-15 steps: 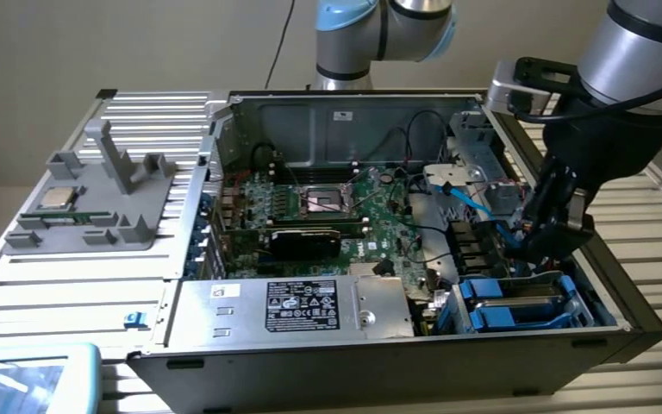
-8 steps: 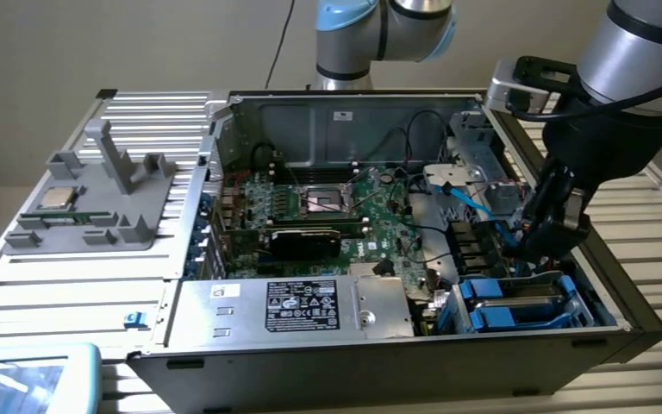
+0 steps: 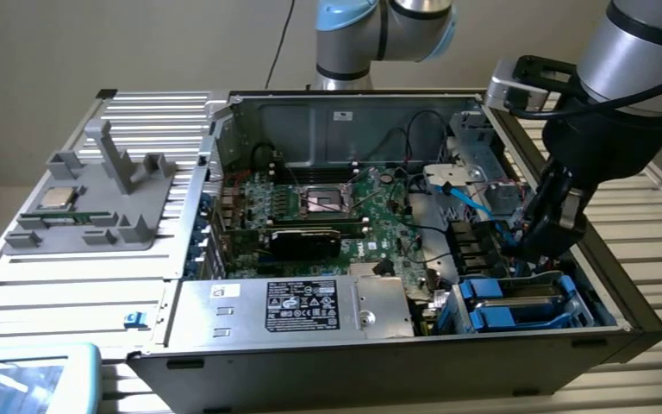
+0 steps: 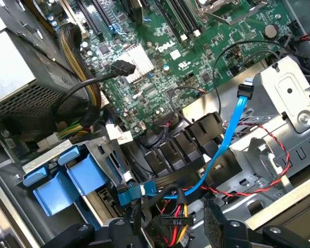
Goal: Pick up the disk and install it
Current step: 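Insert the first disk wire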
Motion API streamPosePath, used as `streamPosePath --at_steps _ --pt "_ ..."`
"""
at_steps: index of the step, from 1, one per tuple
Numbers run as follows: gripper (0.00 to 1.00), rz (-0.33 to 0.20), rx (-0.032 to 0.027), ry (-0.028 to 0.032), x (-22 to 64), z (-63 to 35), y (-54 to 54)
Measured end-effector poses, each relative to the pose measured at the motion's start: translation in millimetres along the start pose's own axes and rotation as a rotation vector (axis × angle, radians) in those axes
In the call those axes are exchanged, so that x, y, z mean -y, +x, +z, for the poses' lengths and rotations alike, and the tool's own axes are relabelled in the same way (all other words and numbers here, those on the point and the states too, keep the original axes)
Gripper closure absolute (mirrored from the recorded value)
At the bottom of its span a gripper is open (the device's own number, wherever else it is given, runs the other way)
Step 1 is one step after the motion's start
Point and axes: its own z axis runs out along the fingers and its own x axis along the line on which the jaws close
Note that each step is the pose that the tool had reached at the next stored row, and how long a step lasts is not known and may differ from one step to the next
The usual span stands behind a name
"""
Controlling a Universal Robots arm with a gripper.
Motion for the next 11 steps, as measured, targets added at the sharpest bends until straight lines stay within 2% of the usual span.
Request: streamPosePath --at_steps 1,3,4,5,7,11 --pt "0.42 0.0 0.0 0.0 0.0 0.0 0.0" --pt "0.55 0.0 0.0 0.0 0.0 0.0 0.0" --pt "0.55 0.0 -0.0001 0.0 0.0 0.0 0.0" --pt "0.62 0.0 0.0 -0.0001 0.0 0.0 0.0" --pt "0.65 0.0 0.0002 -0.0002 0.1 0.2 -0.6" --pt "0.65 -0.001 -0.0011 0.0006 -2.9 -0.3 -5.5"
